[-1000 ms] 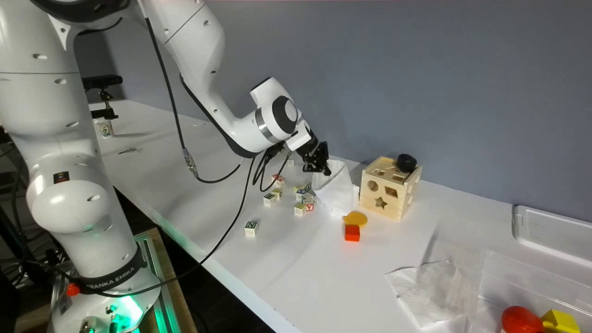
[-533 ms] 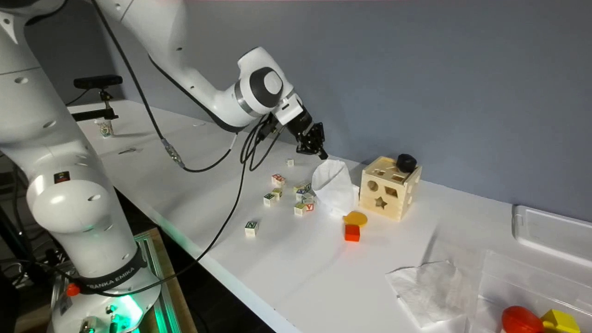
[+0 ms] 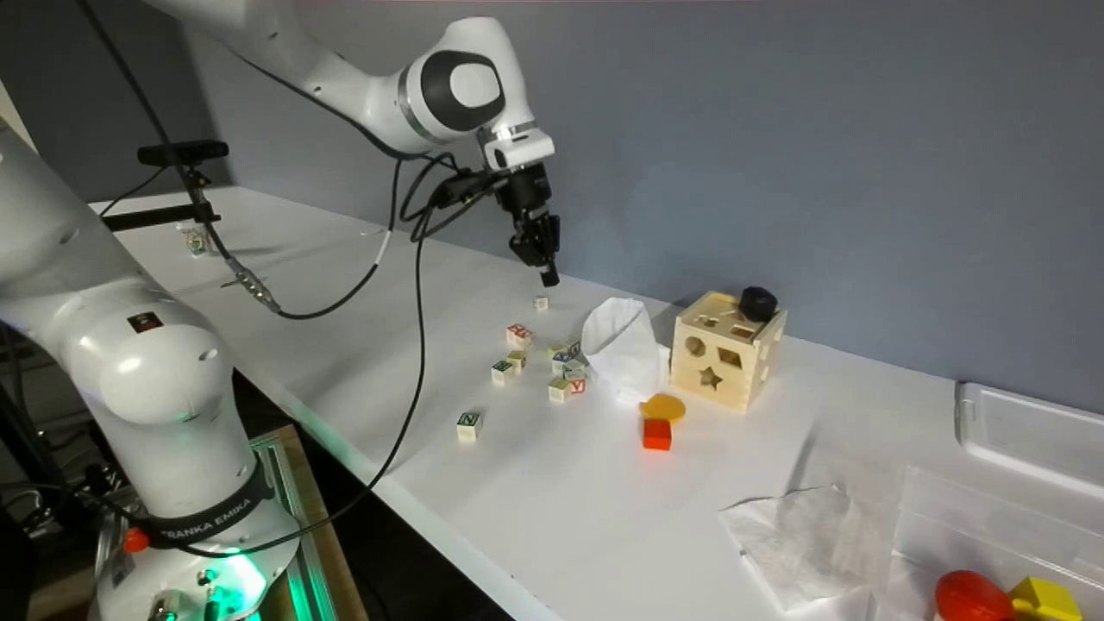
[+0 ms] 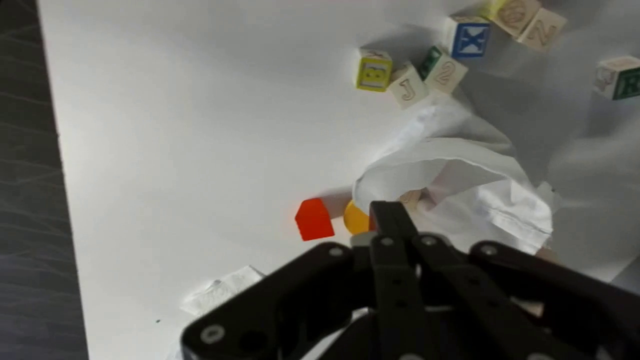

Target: Open the white bag

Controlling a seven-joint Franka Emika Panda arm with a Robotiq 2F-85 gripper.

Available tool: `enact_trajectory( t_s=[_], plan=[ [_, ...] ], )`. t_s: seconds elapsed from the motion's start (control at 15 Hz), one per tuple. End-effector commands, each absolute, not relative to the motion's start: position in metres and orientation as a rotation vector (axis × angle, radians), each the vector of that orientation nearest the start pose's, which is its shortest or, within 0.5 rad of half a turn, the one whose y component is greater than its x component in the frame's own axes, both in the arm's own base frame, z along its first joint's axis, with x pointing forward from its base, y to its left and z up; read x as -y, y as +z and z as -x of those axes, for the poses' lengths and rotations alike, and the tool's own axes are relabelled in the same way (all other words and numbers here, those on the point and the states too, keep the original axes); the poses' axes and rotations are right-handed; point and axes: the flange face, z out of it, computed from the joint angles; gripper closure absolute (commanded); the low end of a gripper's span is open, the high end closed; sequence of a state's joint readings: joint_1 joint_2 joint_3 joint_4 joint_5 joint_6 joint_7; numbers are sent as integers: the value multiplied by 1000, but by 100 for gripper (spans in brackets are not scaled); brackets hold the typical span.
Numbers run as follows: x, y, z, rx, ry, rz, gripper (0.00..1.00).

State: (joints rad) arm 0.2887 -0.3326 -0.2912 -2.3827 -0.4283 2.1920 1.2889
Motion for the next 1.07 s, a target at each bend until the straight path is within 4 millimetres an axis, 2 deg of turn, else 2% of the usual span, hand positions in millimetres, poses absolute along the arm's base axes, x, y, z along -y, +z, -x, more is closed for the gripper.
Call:
enact_trajectory(
  t_s=[0.0,0.07,0.13,0.2,0.33,0.53,0.67,0.8,0.87,1.0],
  plan=[
    [50,510,-454,-1501,-275,3016,99],
    [60,528,-451,-1454,-236,3084,94],
    [69,547,-450,-1414,-198,3151,73],
    [79,561,-450,-1343,-175,3219,67],
    [95,576,-453,-1156,-181,3312,53],
    [109,582,-460,-962,-335,3451,33],
    [109,584,-463,-799,-490,3470,18],
    [105,586,-468,-705,-682,3407,4],
    [102,586,-469,-682,-763,3347,1],
    [95,581,-475,-667,-851,3214,0]
  ],
)
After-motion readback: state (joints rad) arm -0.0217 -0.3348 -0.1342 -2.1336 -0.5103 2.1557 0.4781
